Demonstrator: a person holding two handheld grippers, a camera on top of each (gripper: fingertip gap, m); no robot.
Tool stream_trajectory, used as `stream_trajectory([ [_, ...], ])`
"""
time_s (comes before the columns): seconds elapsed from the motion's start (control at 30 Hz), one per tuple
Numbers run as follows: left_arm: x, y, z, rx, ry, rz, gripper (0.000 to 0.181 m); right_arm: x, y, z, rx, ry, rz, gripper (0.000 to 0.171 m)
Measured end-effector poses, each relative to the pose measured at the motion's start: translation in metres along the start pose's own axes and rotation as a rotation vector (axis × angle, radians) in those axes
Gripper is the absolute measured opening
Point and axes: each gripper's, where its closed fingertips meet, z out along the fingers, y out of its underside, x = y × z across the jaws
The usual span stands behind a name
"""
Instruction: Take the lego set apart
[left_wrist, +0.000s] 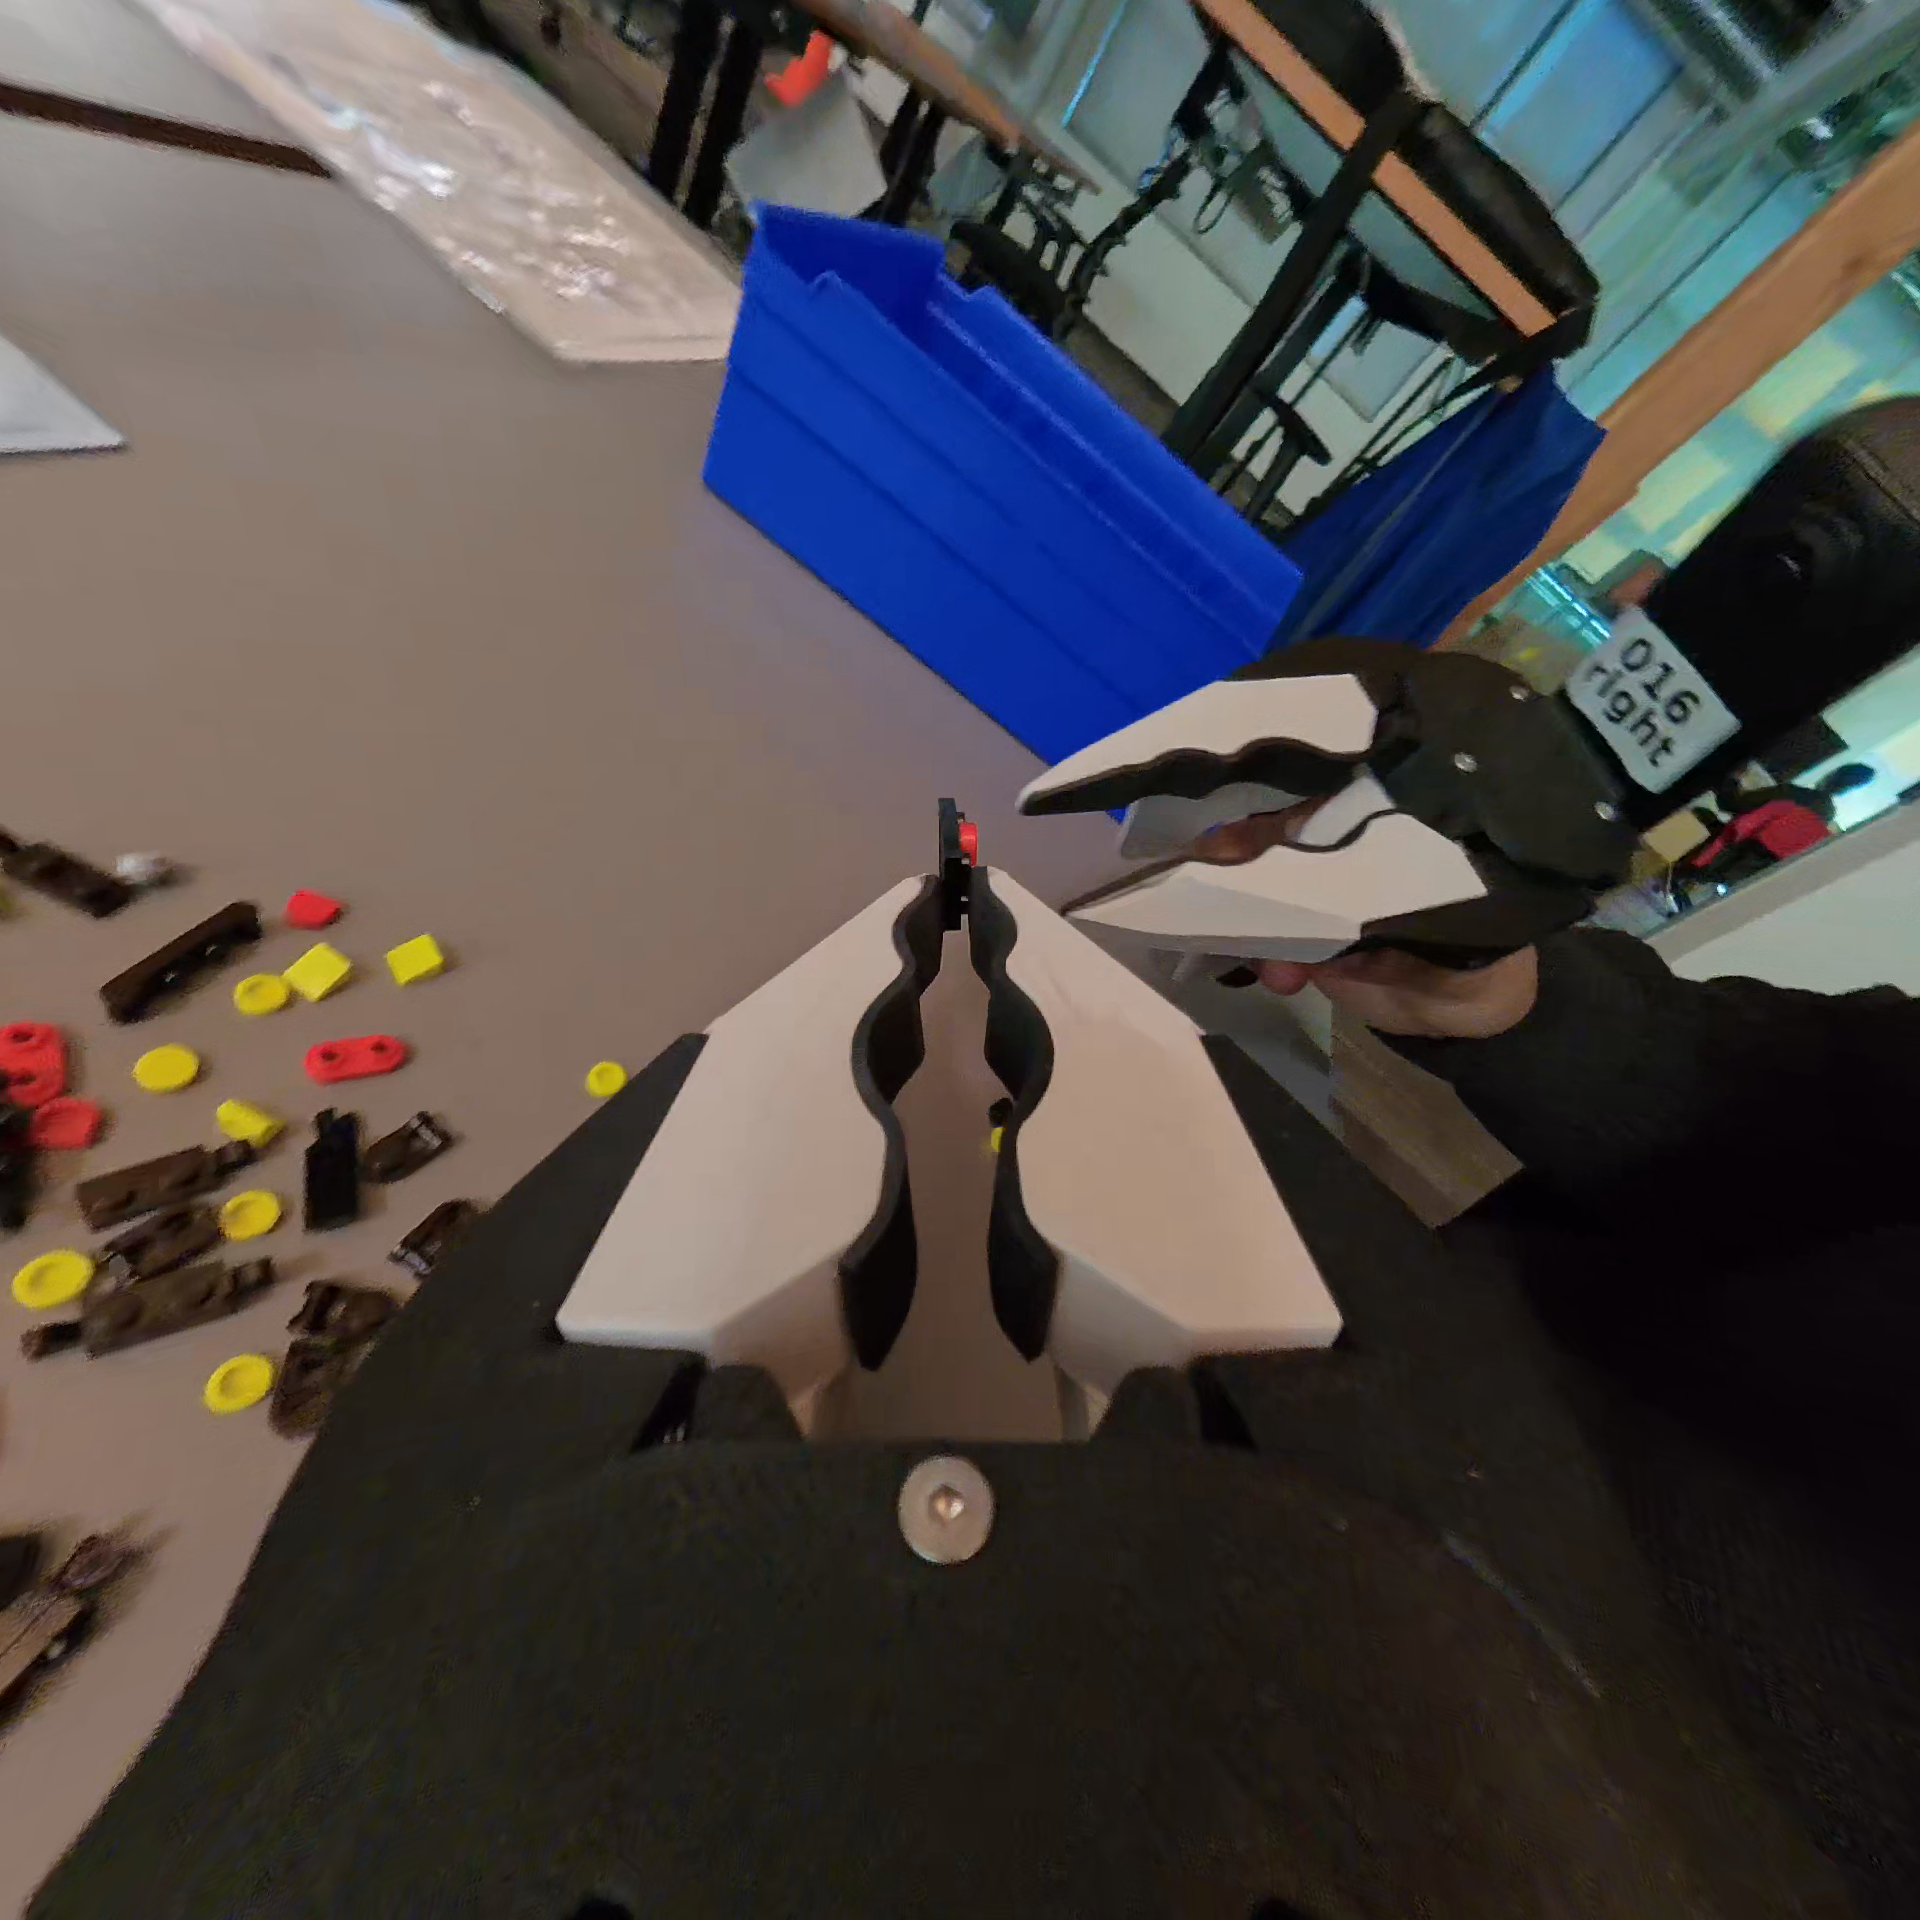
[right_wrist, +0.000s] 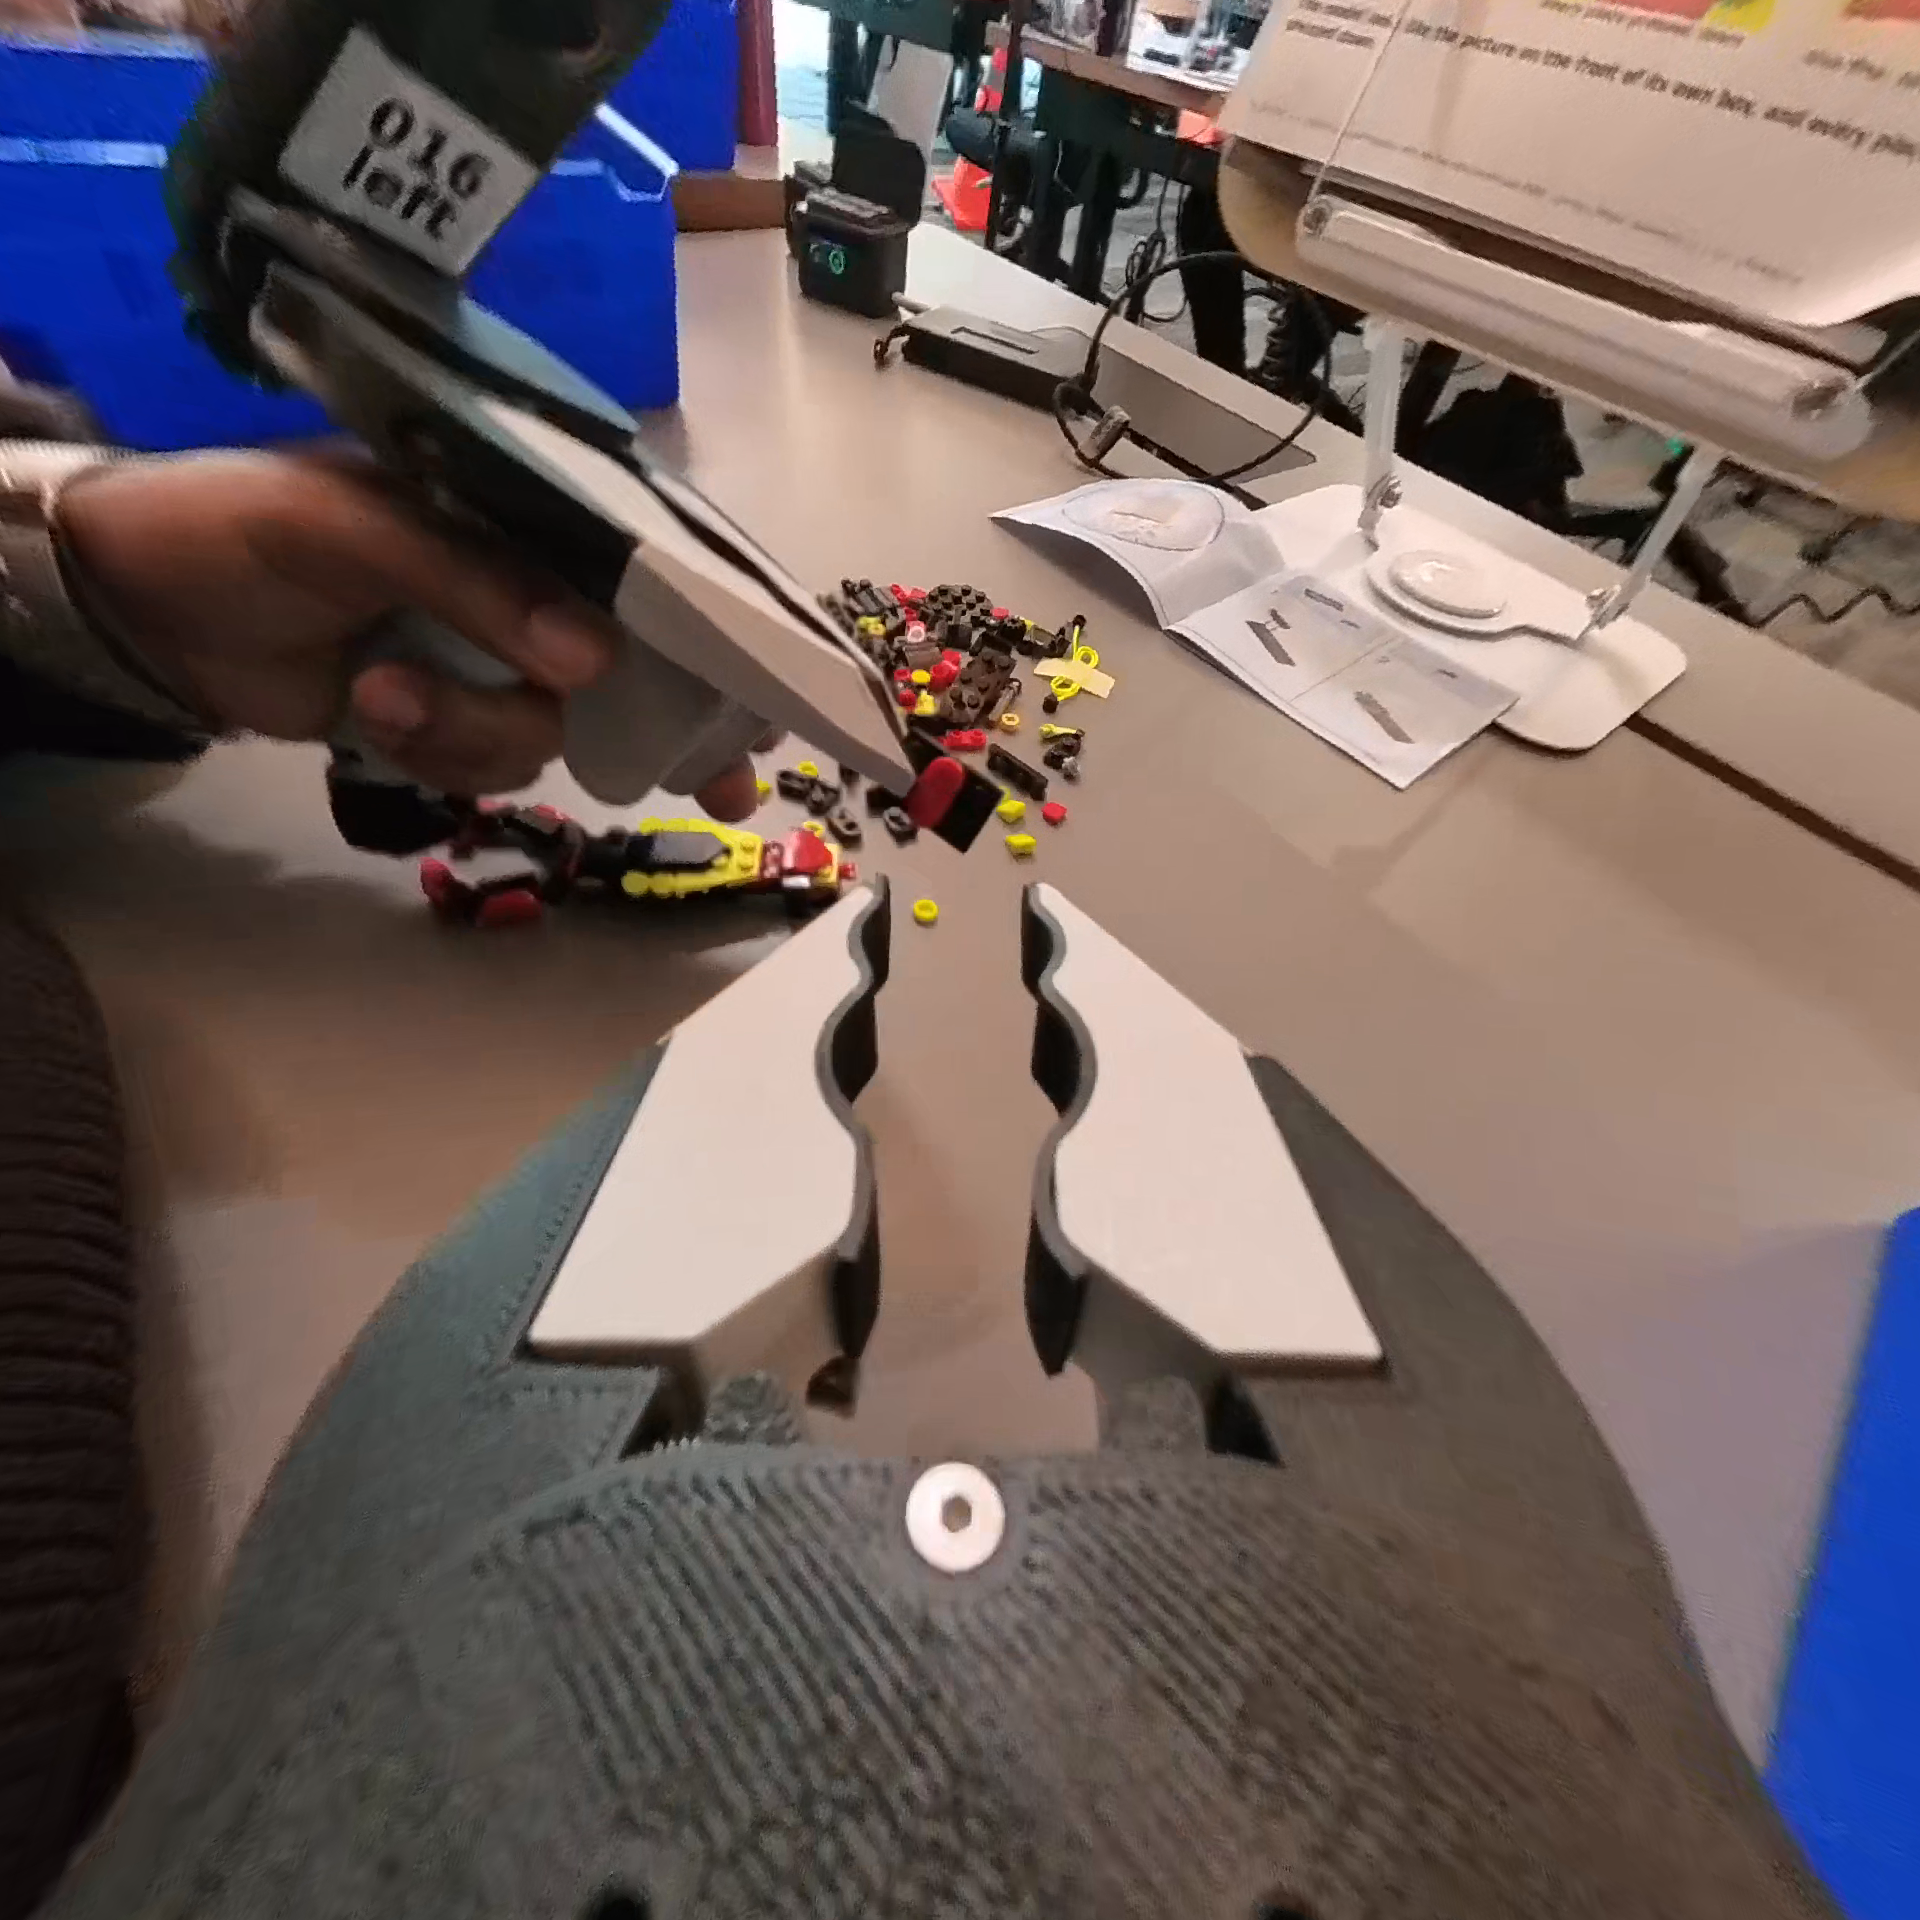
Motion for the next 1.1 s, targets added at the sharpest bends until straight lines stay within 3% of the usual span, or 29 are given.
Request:
stream_trajectory([
  [0.13,0.009,-0.001,0.003,0.011,-0.024,0.128,0.002,0.0,-0.017,-0.005,0.095,-0.027,0.133,0.019],
  [0.43,0.013,-0.003,0.005,0.032,-0.113,0.316,0.002,0.001,-0.02,-0.007,0.107,-0.004,0.141,0.009],
  [1.1,0.024,-0.009,0.009,0.103,-0.306,0.543,0.003,0.005,-0.025,-0.006,0.136,0.023,0.299,0.011],
])
